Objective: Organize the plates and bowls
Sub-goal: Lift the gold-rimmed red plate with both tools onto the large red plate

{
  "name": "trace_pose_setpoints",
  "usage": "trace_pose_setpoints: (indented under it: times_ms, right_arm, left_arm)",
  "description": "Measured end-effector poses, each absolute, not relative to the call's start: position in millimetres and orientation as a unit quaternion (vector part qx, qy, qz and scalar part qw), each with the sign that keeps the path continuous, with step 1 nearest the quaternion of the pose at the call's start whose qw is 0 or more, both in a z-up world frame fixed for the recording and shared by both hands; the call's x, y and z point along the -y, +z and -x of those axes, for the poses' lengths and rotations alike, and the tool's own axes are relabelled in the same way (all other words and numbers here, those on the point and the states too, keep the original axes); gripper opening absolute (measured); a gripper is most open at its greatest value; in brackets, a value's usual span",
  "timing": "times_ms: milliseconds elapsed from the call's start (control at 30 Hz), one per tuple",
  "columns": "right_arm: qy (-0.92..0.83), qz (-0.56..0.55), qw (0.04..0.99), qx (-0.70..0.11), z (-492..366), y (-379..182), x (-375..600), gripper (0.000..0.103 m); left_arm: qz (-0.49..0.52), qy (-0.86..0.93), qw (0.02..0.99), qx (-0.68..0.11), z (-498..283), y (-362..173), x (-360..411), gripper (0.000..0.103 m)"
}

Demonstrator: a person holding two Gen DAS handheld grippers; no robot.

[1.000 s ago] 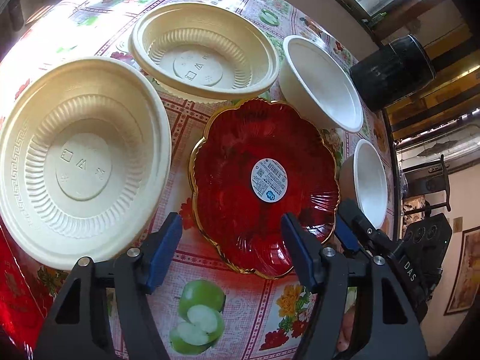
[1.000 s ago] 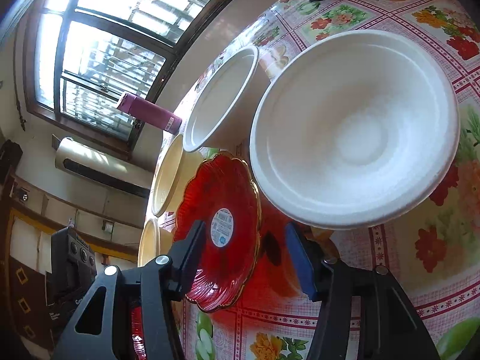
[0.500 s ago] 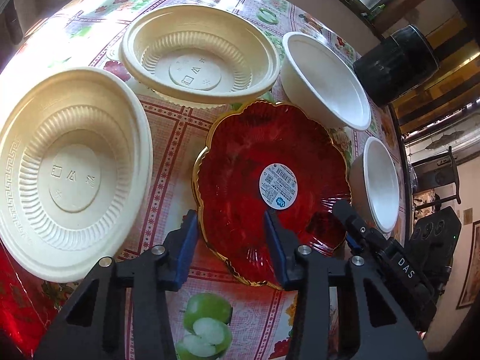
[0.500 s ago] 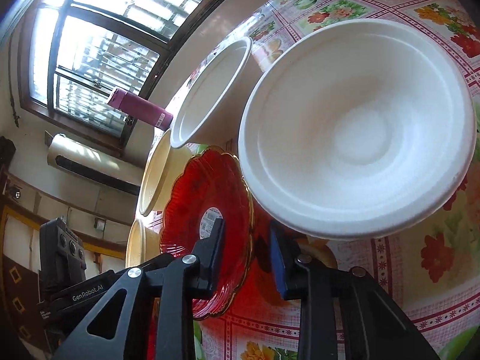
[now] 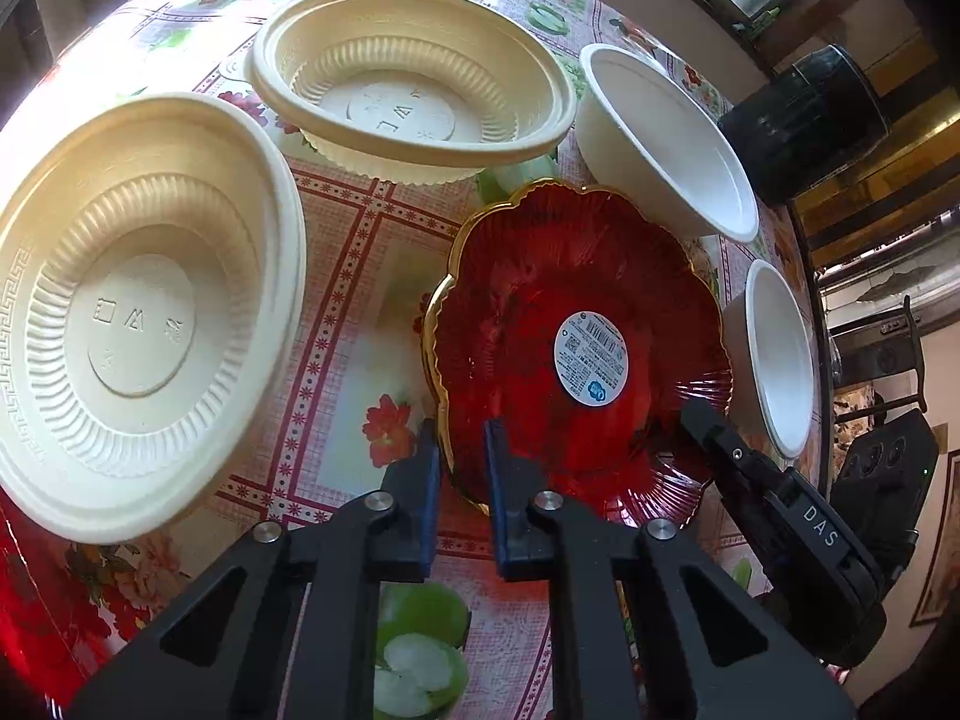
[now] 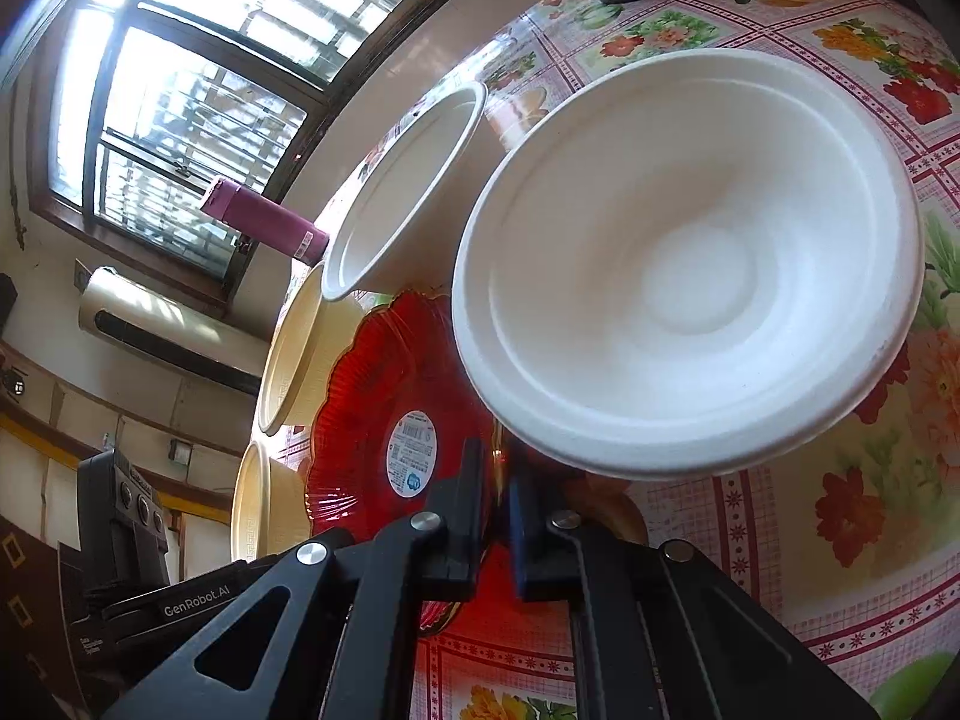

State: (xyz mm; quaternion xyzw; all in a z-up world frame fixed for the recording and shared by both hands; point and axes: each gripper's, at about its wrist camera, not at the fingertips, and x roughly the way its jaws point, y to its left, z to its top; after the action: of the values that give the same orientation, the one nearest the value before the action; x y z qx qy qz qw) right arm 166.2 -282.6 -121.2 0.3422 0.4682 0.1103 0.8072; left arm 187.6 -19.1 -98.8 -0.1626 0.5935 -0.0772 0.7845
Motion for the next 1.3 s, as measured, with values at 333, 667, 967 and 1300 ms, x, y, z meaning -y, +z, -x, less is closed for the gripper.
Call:
trace_pose_setpoints:
  times_ms: [333,667,967,1300]
  right_arm:
    - [0.108,-0.336,0.807,-0.473,-146,-119,279,0.007]
    - [0.109,-0.334,0.815,-0.461,-88,-109,281,0.008]
    - [0.131,-0.3,0.839,-0.436,-41,-69,251,0.008]
    - [0.208,-0.247,0.847,-0.423,-21,-33,160,0.008]
  left_arm:
    - [0.151,-0.079,0.789,-0.59,-166,-96,25,0.011]
    - [0.131,-0.101,0.801,-0.575,-111,-85,26,0.011]
    - [0.116,-0.102,0.837,-0.525,-58,-51,1,0.012]
    - [0.134,-0.054,0.869,-0.472,-2,-21,-84,0.012]
